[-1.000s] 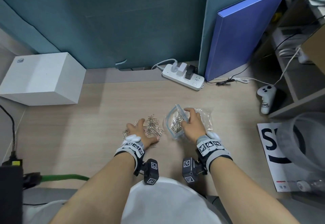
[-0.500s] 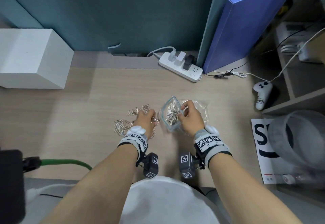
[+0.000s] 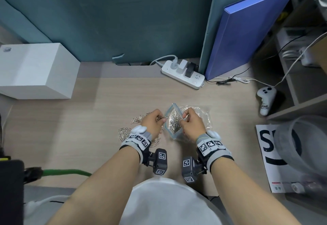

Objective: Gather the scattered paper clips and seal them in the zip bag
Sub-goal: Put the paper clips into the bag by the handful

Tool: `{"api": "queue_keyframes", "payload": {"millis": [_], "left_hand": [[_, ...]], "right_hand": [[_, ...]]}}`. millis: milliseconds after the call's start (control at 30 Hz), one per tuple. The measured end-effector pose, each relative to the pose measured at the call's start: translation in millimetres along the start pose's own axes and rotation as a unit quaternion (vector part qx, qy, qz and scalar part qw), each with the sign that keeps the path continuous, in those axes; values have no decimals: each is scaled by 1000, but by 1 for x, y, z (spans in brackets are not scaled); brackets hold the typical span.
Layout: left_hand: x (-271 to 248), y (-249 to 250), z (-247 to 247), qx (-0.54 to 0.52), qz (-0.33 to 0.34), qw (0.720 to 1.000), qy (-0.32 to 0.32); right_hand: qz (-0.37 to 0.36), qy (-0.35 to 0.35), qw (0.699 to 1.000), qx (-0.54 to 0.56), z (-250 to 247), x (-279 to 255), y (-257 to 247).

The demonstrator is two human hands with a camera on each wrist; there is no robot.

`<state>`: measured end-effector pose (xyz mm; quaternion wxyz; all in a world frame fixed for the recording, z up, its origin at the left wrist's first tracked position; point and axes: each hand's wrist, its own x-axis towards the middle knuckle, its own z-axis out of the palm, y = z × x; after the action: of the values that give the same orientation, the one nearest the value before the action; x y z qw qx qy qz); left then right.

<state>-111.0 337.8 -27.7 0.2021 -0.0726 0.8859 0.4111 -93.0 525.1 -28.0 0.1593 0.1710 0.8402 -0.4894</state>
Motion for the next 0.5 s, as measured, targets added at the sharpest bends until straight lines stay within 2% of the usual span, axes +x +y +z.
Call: {"api": "queue_keyframes", "payload": {"millis": [167, 233, 300, 367, 433, 500], "left_hand": [[5, 19, 16, -61, 31, 996, -64], [5, 19, 16, -51, 43, 996, -64], [6, 12, 9, 7, 61, 998, -12], [2, 3, -4, 67, 48, 996, 35], [-7, -13, -18, 154, 5, 985, 79], [-21, -30, -33, 253, -44, 960, 113]], "right_hand": [[-3, 0, 1000, 3, -1, 3, 2], [-4, 0, 1000, 3, -1, 4, 3], [-3, -1, 1000, 4, 0, 5, 4], [1, -2, 1000, 8, 1, 6, 4], [4, -5, 1000, 10, 2, 7, 7], [5, -10, 1000, 11, 3, 8, 8]]}}
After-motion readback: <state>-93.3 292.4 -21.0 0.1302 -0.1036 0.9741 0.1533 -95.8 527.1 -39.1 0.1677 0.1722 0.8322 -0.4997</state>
